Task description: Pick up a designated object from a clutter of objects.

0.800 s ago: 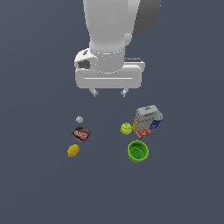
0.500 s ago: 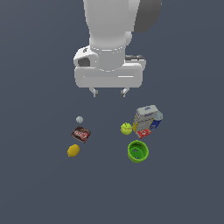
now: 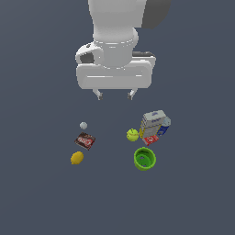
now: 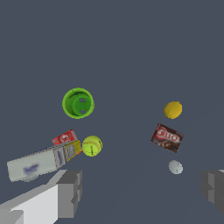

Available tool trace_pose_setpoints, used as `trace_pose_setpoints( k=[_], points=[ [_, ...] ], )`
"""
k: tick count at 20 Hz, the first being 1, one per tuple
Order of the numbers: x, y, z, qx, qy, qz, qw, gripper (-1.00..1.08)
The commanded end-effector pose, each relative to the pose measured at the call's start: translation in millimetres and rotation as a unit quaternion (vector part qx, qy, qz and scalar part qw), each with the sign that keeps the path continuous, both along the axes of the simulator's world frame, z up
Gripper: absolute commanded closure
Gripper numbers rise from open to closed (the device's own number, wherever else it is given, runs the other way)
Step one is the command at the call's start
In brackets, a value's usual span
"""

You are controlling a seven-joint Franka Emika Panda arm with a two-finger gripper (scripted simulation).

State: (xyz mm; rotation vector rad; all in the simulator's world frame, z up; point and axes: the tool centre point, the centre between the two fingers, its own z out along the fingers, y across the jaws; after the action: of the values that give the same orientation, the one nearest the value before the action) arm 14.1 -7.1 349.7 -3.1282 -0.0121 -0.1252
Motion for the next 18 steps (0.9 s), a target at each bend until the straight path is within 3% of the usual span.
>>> trace_pose_setpoints(
  k=[1,11,18],
  points=[
    [-0.1,1.3,-1.1,0.0,0.001,-0.004,1.0,-0.92],
    [-0.8,15.7,-10.6,0.004,0.004,-0.055,0.9985,-0.92],
    [-2.7,33.4,-22.6,0.008,0.009,-0.118,0.9929,-0.92]
  ],
)
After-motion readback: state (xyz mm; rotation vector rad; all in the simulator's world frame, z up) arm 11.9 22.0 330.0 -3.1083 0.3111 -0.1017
